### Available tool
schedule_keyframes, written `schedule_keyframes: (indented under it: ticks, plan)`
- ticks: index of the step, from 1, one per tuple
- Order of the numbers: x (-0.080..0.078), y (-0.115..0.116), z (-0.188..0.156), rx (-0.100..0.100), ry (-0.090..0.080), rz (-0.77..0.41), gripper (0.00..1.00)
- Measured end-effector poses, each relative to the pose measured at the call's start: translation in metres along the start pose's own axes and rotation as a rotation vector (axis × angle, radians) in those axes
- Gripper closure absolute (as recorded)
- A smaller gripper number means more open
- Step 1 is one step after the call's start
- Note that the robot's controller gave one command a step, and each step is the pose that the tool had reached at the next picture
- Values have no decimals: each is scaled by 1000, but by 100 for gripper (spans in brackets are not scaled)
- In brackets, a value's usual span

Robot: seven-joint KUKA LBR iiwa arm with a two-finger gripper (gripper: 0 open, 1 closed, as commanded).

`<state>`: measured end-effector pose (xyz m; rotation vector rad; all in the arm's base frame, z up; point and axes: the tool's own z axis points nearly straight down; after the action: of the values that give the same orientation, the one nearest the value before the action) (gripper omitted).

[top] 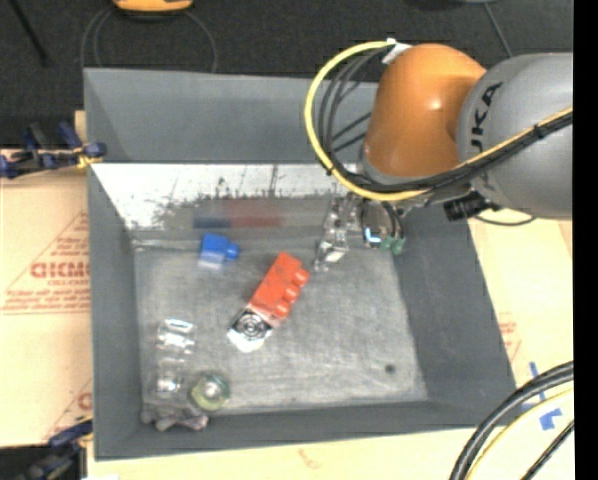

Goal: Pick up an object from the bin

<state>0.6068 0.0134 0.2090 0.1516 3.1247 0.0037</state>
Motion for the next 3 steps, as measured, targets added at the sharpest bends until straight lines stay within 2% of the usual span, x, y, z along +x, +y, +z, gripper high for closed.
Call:
schedule_keyframes:
  ticks: [1, 2, 3]
  plan:
    - [2, -2, 5, 3, 9, 0, 0]
    - [-8, 38, 117, 1, 2, 35, 0]
    - [-27, -14, 135, 1, -2, -234, 0]
